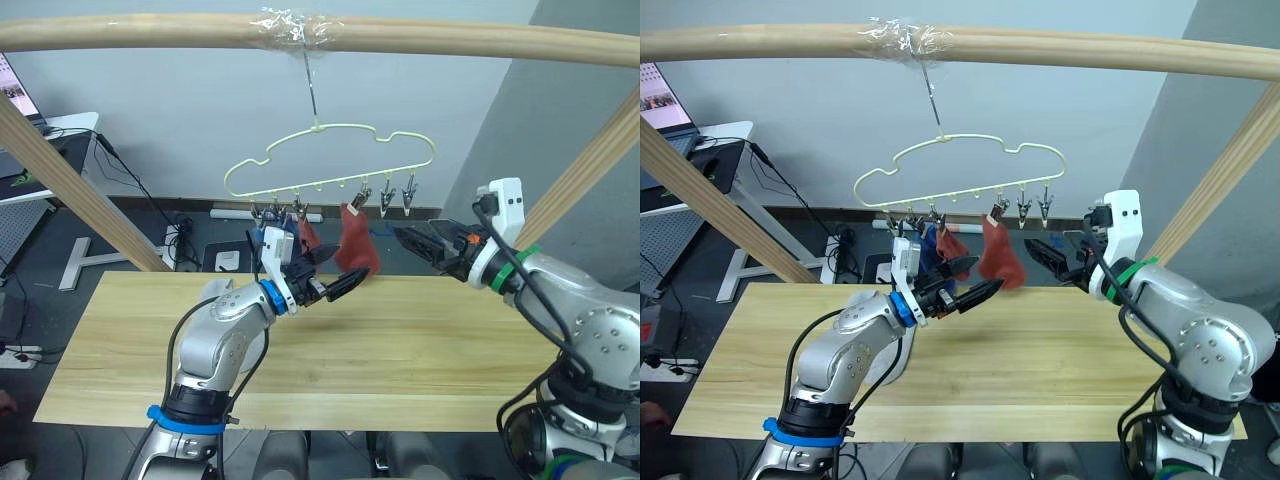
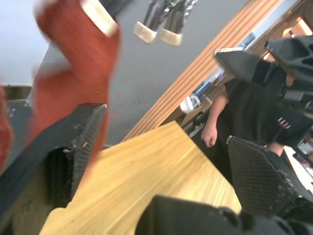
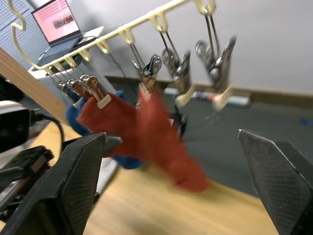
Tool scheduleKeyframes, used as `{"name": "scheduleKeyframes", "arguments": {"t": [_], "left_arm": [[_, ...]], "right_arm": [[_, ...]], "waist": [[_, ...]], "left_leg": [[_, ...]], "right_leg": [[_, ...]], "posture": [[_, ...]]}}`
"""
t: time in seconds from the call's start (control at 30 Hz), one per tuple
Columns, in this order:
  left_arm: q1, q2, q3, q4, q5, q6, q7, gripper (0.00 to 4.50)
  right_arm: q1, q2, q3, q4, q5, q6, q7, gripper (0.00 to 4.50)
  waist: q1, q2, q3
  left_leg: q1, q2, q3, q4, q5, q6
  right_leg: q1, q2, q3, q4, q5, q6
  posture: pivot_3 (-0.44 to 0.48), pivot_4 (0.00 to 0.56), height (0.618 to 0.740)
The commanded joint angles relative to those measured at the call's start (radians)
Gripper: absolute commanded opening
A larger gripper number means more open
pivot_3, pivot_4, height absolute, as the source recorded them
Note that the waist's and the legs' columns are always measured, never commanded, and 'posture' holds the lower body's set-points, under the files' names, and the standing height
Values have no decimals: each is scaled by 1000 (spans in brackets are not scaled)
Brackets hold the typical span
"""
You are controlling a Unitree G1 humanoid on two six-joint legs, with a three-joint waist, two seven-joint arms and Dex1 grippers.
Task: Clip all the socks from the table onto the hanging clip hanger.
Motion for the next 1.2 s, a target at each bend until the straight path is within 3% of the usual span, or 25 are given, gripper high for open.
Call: {"name": "scheduleKeyframes", "arguments": {"t": [0.03, 0.2, 0.33, 0.5, 0.63, 1.2], "left_arm": [[20, 52, 53, -50, 19, -14, 18, 4478], [52, 132, 100, -87, 2, 17, 8, 4478], [101, 197, 142, -135, -27, 18, -29, 4500], [132, 231, 153, -182, -53, 36, -53, 4500], [137, 228, 155, -211, -68, 53, -41, 4500], [121, 226, 158, -219, -69, 58, -34, 4500]], "right_arm": [[100, -73, 153, -101, -146, -193, 17, 4500], [206, -96, 319, -127, -355, -445, -11, 4500], [220, -21, 444, -104, -504, -573, -94, 3615], [223, 60, 518, -57, -599, -655, -127, 3615], [209, 117, 539, 11, -662, -702, -149, 2370], [39, 253, 481, 350, -803, -845, -178, 2370]], "waist": [[0, 0, 0], [0, -1, 0], [-1, -1, 1], [4, -2, 0], [7, -2, 0], [8, -3, -1]], "left_leg": [[0, 0, 0, 0, 0, 0], [0, 0, 1, 1, 0, 0], [1, 1, 1, 1, 0, -1], [1, 2, 0, 1, 0, -1], [0, 2, 0, 2, 0, -1], [1, 1, 0, 3, 0, -1]], "right_leg": [[0, 0, 0, 0, 0, 0], [0, 0, 1, 0, 0, 0], [0, 0, 1, 0, 0, 0], [0, -1, 1, 0, 0, 0], [0, -4, 1, 0, 0, 0], [0, -5, 0, 3, 3, -4]], "posture": [[80, 194, 740], [76, 195, 740], [83, 189, 740], [92, 182, 740], [101, 176, 740], [116, 162, 740]]}}
